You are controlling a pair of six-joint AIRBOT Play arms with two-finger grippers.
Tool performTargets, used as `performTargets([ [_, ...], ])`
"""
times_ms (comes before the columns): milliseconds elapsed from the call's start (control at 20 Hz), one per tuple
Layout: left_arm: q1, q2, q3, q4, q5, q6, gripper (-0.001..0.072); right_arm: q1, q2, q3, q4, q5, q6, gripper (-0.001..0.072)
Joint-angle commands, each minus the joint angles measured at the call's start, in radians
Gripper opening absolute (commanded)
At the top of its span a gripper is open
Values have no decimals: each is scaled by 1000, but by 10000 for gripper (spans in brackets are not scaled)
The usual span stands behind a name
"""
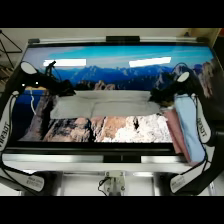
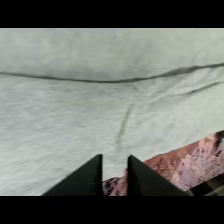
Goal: Fold the shirts.
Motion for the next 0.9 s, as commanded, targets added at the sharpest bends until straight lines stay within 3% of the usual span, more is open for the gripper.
performTargets([
  [0,-119,0,-32,-86,119,2,51,0,103,38,64,80,-18,58],
  [200,-306,0,-154,-128,373,-74,37,0,296,38,96,222,25,58],
  [400,-434,-32,-182,-277,499,-72,37,0,463,38,98,342,84,58],
  [600,-550,-105,-182,-427,625,-61,37,0,598,38,157,353,128,59],
  [700,-589,-143,-165,-511,636,-7,37,0,614,38,173,329,153,59],
  [850,-568,-151,-148,-510,542,78,36,1,600,38,194,250,166,58],
])
